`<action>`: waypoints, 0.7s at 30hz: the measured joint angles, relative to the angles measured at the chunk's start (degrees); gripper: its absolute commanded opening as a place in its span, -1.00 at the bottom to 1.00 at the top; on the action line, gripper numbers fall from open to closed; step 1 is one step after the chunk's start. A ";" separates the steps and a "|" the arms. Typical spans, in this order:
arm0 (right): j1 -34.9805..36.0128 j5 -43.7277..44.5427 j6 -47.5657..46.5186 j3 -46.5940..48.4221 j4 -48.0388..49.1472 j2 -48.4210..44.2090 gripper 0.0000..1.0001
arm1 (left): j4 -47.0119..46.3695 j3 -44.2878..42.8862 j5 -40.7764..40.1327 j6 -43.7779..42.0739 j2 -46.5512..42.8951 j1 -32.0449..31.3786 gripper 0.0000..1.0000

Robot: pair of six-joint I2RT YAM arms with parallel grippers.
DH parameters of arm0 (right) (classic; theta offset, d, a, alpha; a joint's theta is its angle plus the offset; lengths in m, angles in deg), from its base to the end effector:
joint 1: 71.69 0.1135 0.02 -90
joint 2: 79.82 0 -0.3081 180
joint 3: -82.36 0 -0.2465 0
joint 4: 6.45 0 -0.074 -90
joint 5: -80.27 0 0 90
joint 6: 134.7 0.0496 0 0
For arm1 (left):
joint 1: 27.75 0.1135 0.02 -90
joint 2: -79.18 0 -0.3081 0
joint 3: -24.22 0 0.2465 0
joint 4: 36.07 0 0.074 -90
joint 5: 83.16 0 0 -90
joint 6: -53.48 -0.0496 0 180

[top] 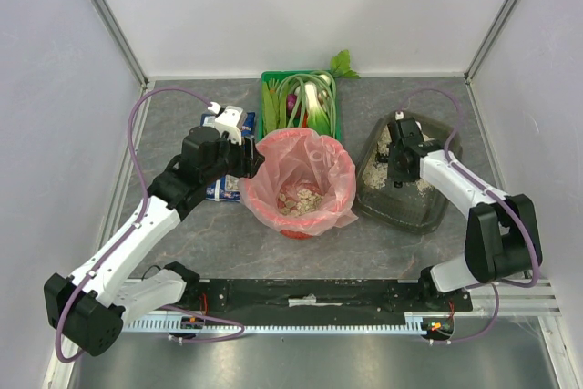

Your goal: Clean the litter box

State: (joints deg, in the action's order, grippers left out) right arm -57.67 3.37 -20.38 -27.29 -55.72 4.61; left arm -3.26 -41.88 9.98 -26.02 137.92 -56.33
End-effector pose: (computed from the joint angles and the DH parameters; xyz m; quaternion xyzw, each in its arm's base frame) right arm 0.2783 0.0579 0.2509 0.1130 0.9605 -0.0297 0.2527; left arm 0.1885 -0.1058 0.3554 0.1472 0.8324 -0.2004 0.4953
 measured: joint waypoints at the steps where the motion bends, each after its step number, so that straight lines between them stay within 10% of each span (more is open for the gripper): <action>1: 0.00 0.26 0.17 -0.50 0.81 0.00 -1.00 | 0.00 0.00 0.00 0.00 0.00 0.00 0.19; 21: 0.00 2.60 -1.55 -10.27 9.22 -12.41 -1.00 | 0.00 0.00 0.02 -0.09 0.00 0.00 0.18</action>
State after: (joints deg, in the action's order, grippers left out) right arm -57.67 5.97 -21.93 -37.56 -46.49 -7.81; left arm -3.26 -41.88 10.00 -26.10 137.92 -56.33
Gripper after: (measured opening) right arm 0.328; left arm 0.591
